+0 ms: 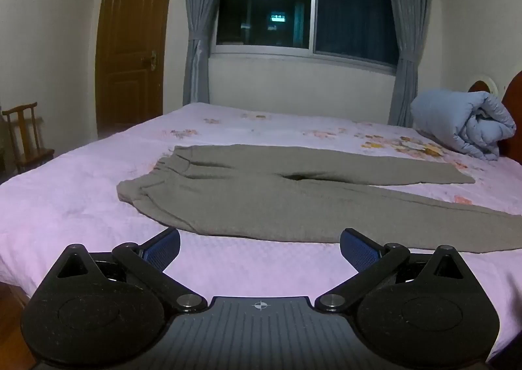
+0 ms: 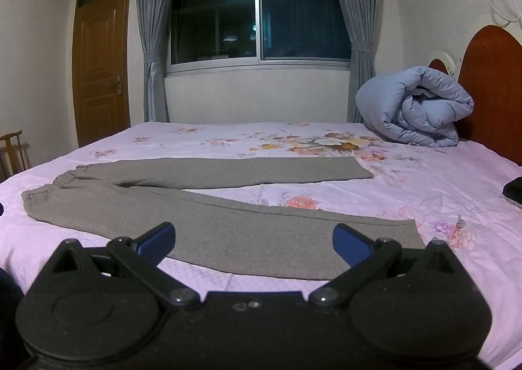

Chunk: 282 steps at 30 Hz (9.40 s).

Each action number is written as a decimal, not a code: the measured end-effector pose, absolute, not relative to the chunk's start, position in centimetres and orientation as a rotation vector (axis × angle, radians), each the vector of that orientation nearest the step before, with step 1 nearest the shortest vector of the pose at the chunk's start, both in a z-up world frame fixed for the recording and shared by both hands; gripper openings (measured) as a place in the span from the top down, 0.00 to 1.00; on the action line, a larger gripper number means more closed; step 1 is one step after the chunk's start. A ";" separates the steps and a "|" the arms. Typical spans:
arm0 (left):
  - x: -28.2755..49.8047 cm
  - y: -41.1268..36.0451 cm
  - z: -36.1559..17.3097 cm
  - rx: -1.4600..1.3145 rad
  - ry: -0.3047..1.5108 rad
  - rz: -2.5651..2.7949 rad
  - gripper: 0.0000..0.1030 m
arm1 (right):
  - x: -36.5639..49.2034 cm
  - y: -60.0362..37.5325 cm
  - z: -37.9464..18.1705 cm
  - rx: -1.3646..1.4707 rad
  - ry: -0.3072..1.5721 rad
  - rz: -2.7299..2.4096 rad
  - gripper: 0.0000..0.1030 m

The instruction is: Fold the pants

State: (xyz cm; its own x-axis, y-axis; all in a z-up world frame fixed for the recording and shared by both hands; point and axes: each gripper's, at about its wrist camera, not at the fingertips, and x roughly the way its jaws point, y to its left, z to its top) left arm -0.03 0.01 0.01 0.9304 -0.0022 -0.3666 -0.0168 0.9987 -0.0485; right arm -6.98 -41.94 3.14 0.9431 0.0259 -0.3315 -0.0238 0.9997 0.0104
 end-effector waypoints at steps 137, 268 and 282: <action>44.1 19.0 -3.9 -0.084 0.738 0.131 0.00 | 32.5 -30.5 3.0 -0.121 0.522 0.167 0.06; 43.7 24.3 0.7 -0.231 0.435 -0.264 0.93 | 41.6 -31.3 0.3 -0.554 0.549 0.734 1.00; 38.3 27.1 0.5 -0.282 0.398 -0.439 0.93 | 20.1 -28.3 5.6 -0.597 0.548 0.616 1.00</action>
State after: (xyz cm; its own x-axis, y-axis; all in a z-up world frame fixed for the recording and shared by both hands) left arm 38.26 27.07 0.46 0.8307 -0.4621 -0.3104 0.3538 0.8688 -0.3465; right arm 20.05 -28.32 5.62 0.6886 0.3648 -0.6267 -0.6648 0.6627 -0.3447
